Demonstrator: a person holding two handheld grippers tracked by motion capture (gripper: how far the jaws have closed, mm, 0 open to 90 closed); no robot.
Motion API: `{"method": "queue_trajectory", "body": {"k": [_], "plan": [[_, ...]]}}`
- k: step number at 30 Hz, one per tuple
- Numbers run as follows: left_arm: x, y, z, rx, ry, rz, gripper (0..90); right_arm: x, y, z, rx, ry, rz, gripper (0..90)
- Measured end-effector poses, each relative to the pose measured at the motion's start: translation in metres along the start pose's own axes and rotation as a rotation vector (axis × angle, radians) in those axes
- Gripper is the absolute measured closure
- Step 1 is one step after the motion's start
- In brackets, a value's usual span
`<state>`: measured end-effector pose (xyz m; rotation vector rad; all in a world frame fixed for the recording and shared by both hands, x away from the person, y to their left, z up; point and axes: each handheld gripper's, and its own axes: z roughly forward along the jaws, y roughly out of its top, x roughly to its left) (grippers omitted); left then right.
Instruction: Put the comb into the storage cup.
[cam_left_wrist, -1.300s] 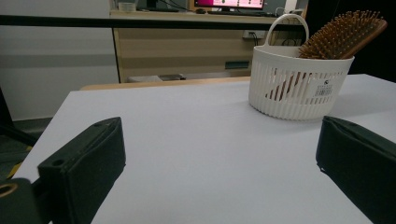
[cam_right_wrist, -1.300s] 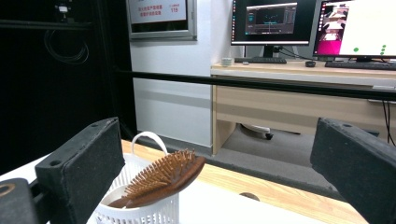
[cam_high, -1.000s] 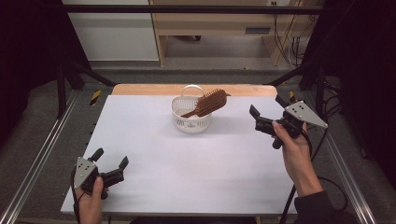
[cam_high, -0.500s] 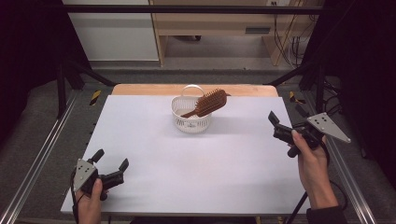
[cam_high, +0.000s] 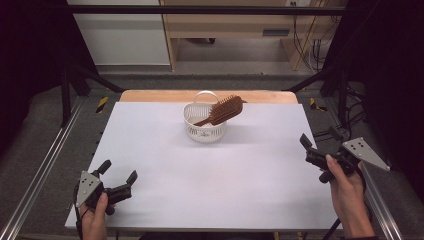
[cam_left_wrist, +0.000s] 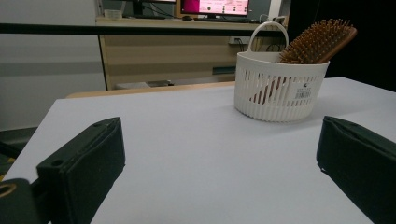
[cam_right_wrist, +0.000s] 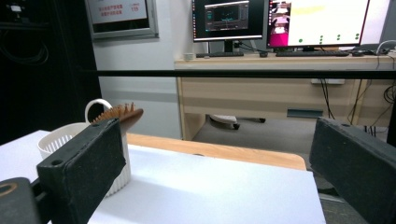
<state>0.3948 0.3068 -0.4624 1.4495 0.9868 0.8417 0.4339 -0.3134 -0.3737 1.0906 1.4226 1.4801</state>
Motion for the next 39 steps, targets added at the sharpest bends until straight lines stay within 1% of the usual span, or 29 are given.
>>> {"method": "queue_trajectory", "body": {"k": [3,6,9,10,14,15,17,18,20,22,26,30,34,39], "plan": [[0.002,0.0,-0.001,-0.002,0.002,-0.005,1.1,-0.001,-0.004,-0.003,0.002,0.0,0.003,3.3],[0.006,0.0,-0.004,-0.006,0.008,-0.017,1.1,-0.002,-0.014,-0.008,0.02,0.003,-0.009,3.1],[0.007,-0.001,-0.004,-0.003,0.005,-0.023,1.1,-0.002,-0.018,-0.011,0.025,0.003,-0.016,3.0],[0.009,-0.002,-0.005,0.0,0.006,-0.026,1.2,-0.003,-0.021,-0.014,0.025,0.006,-0.017,3.0],[0.009,-0.002,-0.006,-0.003,0.006,-0.029,1.2,-0.006,-0.027,-0.019,0.028,0.007,-0.011,3.0],[0.01,-0.001,-0.007,-0.003,0.009,-0.023,1.2,-0.008,-0.03,-0.023,0.035,0.003,-0.007,3.0],[0.009,-0.001,-0.008,0.0,0.001,-0.025,1.2,-0.009,-0.031,-0.024,0.037,0.0,-0.004,2.5],[0.009,-0.001,-0.008,-0.001,0.0,-0.027,1.2,-0.011,-0.034,-0.027,0.037,-0.016,-0.006,2.6],[0.007,-0.002,-0.007,0.002,-0.009,-0.034,1.3,-0.012,-0.036,-0.029,0.041,-0.01,0.003,2.7],[0.004,-0.003,-0.008,0.006,-0.013,-0.029,1.2,-0.012,-0.039,-0.03,0.05,-0.009,0.0,2.5],[0.004,-0.004,-0.009,0.008,-0.015,-0.03,1.2,-0.012,-0.041,-0.03,0.054,-0.004,0.0,2.4],[0.007,-0.003,-0.013,-0.002,0.001,-0.036,1.2,-0.009,-0.045,-0.029,0.063,-0.003,-0.007,2.0],[0.009,-0.004,-0.016,-0.005,0.002,-0.042,1.2,-0.009,-0.049,-0.029,0.069,-0.001,-0.004,2.1],[0.012,-0.004,-0.019,-0.014,0.004,-0.058,1.2,-0.006,-0.053,-0.029,0.076,0.011,-0.003,2.4]]}}
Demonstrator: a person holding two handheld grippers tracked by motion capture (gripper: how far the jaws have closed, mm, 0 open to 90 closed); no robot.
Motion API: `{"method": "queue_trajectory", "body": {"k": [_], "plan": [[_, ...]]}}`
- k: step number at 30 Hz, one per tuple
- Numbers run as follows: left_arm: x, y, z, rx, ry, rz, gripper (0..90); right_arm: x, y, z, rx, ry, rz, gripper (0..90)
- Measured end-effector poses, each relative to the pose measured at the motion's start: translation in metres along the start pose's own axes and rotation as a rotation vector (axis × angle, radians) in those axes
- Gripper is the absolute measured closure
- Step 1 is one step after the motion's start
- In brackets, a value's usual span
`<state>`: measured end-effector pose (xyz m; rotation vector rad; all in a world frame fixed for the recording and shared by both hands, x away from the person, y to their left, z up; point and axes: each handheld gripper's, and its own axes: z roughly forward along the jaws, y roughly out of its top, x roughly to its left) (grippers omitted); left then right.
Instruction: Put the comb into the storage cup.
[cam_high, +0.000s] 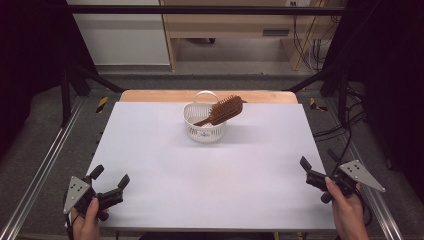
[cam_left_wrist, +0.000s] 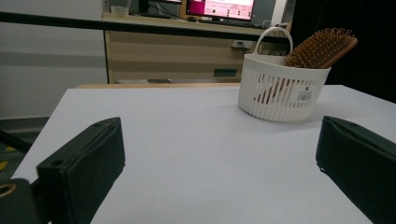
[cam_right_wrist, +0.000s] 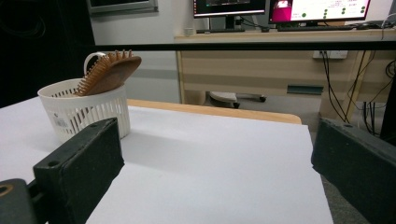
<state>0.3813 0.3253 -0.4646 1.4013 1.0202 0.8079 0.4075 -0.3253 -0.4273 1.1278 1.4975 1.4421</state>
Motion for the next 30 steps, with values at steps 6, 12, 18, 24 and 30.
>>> {"method": "queue_trajectory", "body": {"k": [6,12,18,24,30], "plan": [[-0.002,-0.001,0.001,-0.001,-0.007,0.001,1.2,0.002,-0.007,0.001,0.001,0.006,-0.003,3.1],[-0.003,-0.002,0.002,0.003,-0.013,0.007,1.2,0.009,-0.017,0.004,0.031,0.033,-0.033,2.5],[-0.002,-0.002,0.002,0.0,-0.012,0.007,1.2,0.019,-0.026,0.007,0.042,0.07,-0.066,2.1],[-0.003,-0.002,0.002,-0.001,-0.02,0.01,1.2,0.029,-0.034,0.013,0.062,0.109,-0.075,2.2],[-0.003,-0.002,0.002,-0.005,-0.026,0.011,1.1,0.038,-0.038,0.017,0.065,0.146,-0.08,2.2]]}}
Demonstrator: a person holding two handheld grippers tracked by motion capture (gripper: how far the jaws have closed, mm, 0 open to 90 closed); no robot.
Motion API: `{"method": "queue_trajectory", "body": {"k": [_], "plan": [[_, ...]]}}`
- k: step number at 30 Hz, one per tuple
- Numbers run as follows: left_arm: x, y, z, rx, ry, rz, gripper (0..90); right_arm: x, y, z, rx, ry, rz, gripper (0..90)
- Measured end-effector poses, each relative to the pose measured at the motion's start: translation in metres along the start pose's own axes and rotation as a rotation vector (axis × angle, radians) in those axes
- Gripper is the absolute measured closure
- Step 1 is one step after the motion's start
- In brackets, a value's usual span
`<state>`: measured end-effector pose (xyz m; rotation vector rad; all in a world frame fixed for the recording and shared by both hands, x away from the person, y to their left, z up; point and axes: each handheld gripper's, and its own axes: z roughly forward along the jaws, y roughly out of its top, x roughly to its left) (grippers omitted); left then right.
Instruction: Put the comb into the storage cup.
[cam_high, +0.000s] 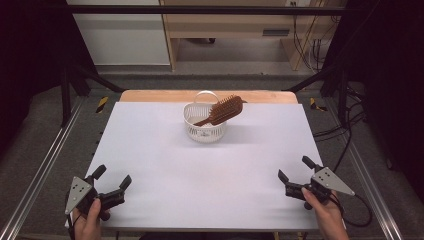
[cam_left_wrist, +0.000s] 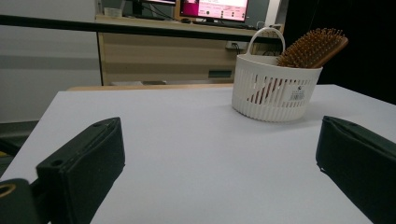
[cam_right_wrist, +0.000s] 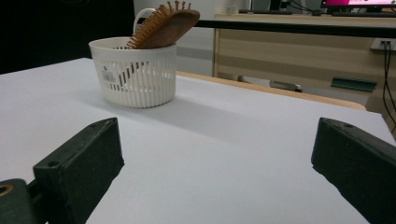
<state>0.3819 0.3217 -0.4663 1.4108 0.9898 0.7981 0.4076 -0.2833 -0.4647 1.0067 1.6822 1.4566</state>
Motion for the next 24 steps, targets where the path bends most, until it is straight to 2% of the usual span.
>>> {"method": "queue_trajectory", "body": {"k": [7,15,18,19,24], "plan": [[-0.002,0.0,0.0,-0.002,-0.004,0.007,1.0,0.006,-0.004,0.004,0.001,0.032,0.0,2.2],[-0.004,0.001,0.001,-0.011,-0.01,0.021,1.0,0.013,-0.008,0.01,-0.01,0.06,0.024,2.3],[-0.006,0.002,0.001,-0.014,-0.018,0.032,0.9,0.016,-0.008,0.014,-0.016,0.079,0.027,2.6],[-0.007,0.002,0.001,-0.022,-0.012,0.04,0.9,0.019,-0.007,0.017,-0.015,0.105,0.034,3.1],[-0.007,0.003,0.001,-0.028,-0.013,0.044,0.9,0.026,-0.007,0.024,-0.011,0.128,0.042,3.5]]}}
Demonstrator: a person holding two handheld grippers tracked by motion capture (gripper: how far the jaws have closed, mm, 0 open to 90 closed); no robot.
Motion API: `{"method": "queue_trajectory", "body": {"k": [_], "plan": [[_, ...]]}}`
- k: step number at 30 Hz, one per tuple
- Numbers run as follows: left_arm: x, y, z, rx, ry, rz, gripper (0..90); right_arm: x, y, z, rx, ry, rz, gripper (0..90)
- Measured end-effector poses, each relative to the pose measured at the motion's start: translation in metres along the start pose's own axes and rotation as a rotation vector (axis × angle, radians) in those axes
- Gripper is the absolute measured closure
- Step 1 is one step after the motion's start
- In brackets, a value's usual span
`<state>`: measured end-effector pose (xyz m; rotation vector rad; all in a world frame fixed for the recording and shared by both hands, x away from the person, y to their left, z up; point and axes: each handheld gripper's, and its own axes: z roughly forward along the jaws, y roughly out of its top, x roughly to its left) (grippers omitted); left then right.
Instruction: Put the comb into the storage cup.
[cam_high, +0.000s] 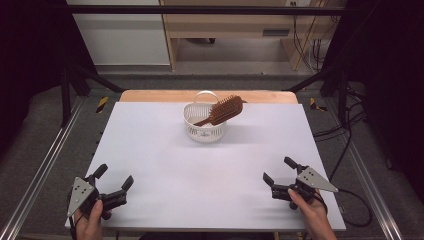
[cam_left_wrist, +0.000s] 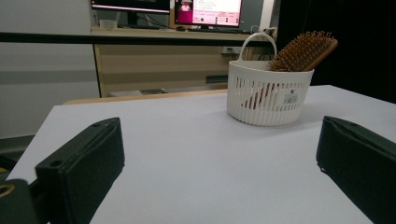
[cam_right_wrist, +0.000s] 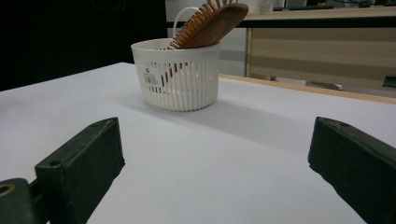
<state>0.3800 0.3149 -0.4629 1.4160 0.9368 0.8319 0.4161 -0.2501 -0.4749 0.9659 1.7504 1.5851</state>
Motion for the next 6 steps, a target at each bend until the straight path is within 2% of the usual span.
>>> {"method": "queue_trajectory", "body": {"k": [6], "plan": [[-0.0015,0.0005,0.0004,0.007,-0.006,0.014,0.8,0.0066,-0.0006,0.0081,0.008,0.008,-0.017,3.9]]}}
